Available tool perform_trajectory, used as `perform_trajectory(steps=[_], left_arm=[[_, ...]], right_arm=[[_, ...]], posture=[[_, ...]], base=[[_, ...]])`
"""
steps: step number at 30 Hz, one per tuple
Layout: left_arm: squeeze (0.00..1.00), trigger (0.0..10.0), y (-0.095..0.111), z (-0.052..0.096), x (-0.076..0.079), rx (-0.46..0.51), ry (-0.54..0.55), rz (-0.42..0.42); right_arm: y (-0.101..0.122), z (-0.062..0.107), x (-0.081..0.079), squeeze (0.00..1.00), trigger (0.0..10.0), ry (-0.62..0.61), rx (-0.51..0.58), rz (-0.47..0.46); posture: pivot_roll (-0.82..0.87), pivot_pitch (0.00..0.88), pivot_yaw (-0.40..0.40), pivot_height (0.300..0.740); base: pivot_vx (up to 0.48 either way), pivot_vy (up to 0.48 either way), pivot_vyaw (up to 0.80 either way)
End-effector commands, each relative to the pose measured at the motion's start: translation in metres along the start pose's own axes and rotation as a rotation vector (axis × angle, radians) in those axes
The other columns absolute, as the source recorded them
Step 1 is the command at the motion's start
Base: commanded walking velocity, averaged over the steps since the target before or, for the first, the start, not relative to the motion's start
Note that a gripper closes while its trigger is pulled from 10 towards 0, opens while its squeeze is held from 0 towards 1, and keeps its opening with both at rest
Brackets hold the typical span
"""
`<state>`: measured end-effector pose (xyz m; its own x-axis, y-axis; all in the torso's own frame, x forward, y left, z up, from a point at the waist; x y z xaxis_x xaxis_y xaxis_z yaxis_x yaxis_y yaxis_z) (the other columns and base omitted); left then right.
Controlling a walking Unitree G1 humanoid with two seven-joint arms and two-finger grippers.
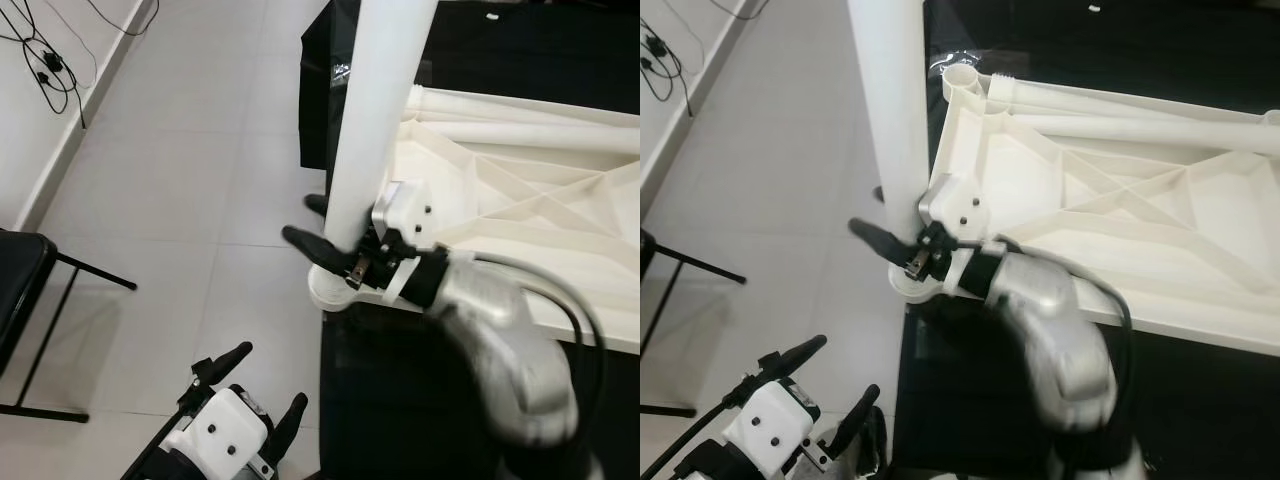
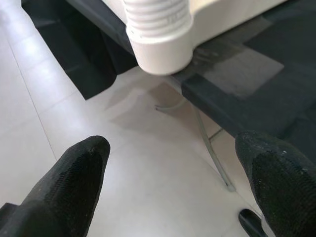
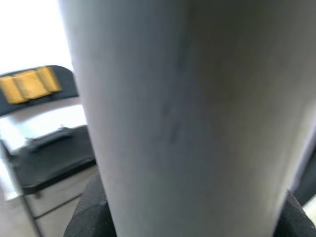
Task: Building children table
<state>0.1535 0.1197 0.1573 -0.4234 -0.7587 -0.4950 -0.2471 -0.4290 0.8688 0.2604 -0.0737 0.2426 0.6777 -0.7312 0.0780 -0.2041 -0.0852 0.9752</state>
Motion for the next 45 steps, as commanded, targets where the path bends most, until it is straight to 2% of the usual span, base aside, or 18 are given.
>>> perform_trajectory(steps=[1, 13, 14, 15, 16, 17, 20, 22, 23, 24, 26, 31, 32, 36, 38, 40, 41, 45], left_arm=[[0.00, 10.0, -0.007, 0.002, 0.004, -0.029, -0.018, 0.009], [0.00, 10.0, -0.008, -0.004, -0.006, -0.027, 0.018, -0.010], [0.00, 10.0, -0.009, -0.006, -0.017, -0.041, 0.080, -0.010], [0.00, 10.0, -0.007, -0.010, -0.045, -0.042, 0.201, 0.001], [0.00, 10.0, -0.007, -0.010, -0.045, -0.042, 0.201, 0.001], [0.00, 10.0, -0.006, -0.012, -0.056, -0.034, 0.238, 0.005], [0.00, 10.0, 0.016, -0.021, -0.100, 0.073, 0.298, 0.037], [0.00, 10.0, 0.016, -0.021, -0.100, 0.073, 0.298, 0.037], [0.00, 10.0, 0.041, -0.029, -0.126, 0.202, 0.255, 0.086], [0.00, 10.0, 0.059, -0.036, -0.136, 0.290, 0.174, 0.135], [0.00, 10.0, 0.071, -0.039, -0.141, 0.344, 0.112, 0.164], [0.00, 10.0, 0.127, -0.051, -0.154, 0.590, -0.252, 0.276], [0.00, 10.0, 0.127, -0.051, -0.154, 0.590, -0.252, 0.276], [0.00, 10.0, 0.146, -0.058, -0.160, 0.652, -0.455, 0.320], [0.00, 10.0, 0.163, -0.064, -0.168, 0.663, -0.607, 0.356], [0.00, 10.0, 0.170, -0.067, -0.171, 0.665, -0.648, 0.356], [0.00, 10.0, 0.177, -0.074, -0.175, 0.642, -0.684, 0.318], [0.00, 10.0, 0.181, -0.088, -0.175, 0.594, -0.705, 0.270]], right_arm=[[-0.035, 0.007, 0.006, 0.00, 10.0, -0.096, -0.166, -0.076], [-0.036, -0.002, 0.004, 0.00, 10.0, -0.196, -0.192, -0.026], [-0.037, -0.002, 0.003, 0.00, 10.0, -0.221, -0.191, -0.034], [-0.037, -0.002, 0.004, 0.00, 10.0, -0.248, -0.184, -0.037], [-0.037, -0.002, 0.004, 0.00, 10.0, -0.248, -0.184, -0.037], [-0.037, -0.003, 0.005, 0.00, 10.0, -0.254, -0.183, -0.037], [-0.038, -0.005, 0.009, 0.00, 10.0, -0.265, -0.178, -0.036], [-0.038, -0.005, 0.009, 0.00, 10.0, -0.265, -0.178, -0.036], [-0.039, -0.007, 0.010, 0.00, 10.0, -0.270, -0.173, -0.037], [-0.039, -0.008, 0.011, 0.00, 10.0, -0.272, -0.169, -0.038], [-0.039, -0.009, 0.011, 0.00, 10.0, -0.273, -0.166, -0.040], [-0.037, -0.014, 0.010, 0.00, 10.0, -0.306, -0.141, -0.044], [-0.037, -0.014, 0.010, 0.00, 10.0, -0.306, -0.141, -0.044], [-0.037, -0.016, 0.006, 0.00, 10.0, -0.337, -0.123, -0.047], [-0.038, -0.017, 0.001, 0.00, 10.0, -0.347, -0.120, -0.051], [-0.039, -0.018, -0.001, 0.00, 10.0, -0.348, -0.118, -0.053], [-0.038, -0.020, -0.004, 0.00, 10.0, -0.343, -0.110, -0.059], [-0.035, -0.023, -0.007, 0.00, 10.0, -0.331, -0.092, -0.058]], posture=[[0.10, 0.356, -0.017, 0.740], [0.12, 0.323, -0.020, 0.740], [0.12, 0.316, -0.022, 0.740], [0.13, 0.313, -0.024, 0.740], [0.13, 0.313, -0.024, 0.740], [0.13, 0.306, -0.024, 0.740], [0.14, 0.293, -0.020, 0.740], [0.14, 0.293, -0.020, 0.740], [0.15, 0.284, -0.017, 0.740], [0.15, 0.277, -0.012, 0.740], [0.15, 0.273, -0.009, 0.740], [0.14, 0.244, 0.006, 0.740], [0.14, 0.244, 0.006, 0.740], [0.13, 0.229, 0.021, 0.740], [0.13, 0.220, 0.035, 0.740], [0.13, 0.219, 0.035, 0.740], [0.13, 0.217, 0.039, 0.740], [0.13, 0.220, 0.047, 0.740]], base=[[0.000, 0.000, 0.00], [0.000, 0.000, 0.00], [0.000, 0.000, 0.00], [0.000, 0.000, 0.00], [0.000, 0.000, 0.00], [0.000, 0.000, 0.00], [0.000, 0.000, 0.00], [0.000, 0.000, 0.00], [0.000, 0.000, 0.00], [0.000, 0.000, 0.00], [0.000, 0.000, 0.00], [0.000, 0.000, 0.00], [0.000, 0.000, 0.00], [0.000, 0.000, 0.00], [0.000, 0.000, 0.00], [0.000, 0.000, 0.00], [0.000, 0.000, 0.00], [0.000, 0.000, 0.00]])
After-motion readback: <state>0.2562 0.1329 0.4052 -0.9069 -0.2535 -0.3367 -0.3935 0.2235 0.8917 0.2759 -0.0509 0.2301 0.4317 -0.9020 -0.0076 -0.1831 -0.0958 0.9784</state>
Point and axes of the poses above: a point about 5 cm out from each wrist's last joint towards the gripper, its own z axis pointing back from the gripper into the wrist, its own y axis along the axis of the wrist's last joint, x = y × z, the point moved 1 cm from there along -z, pointing out of the wrist towards the gripper, and after that the axes turned 7 degrees about -z, right-handed, at the moved point
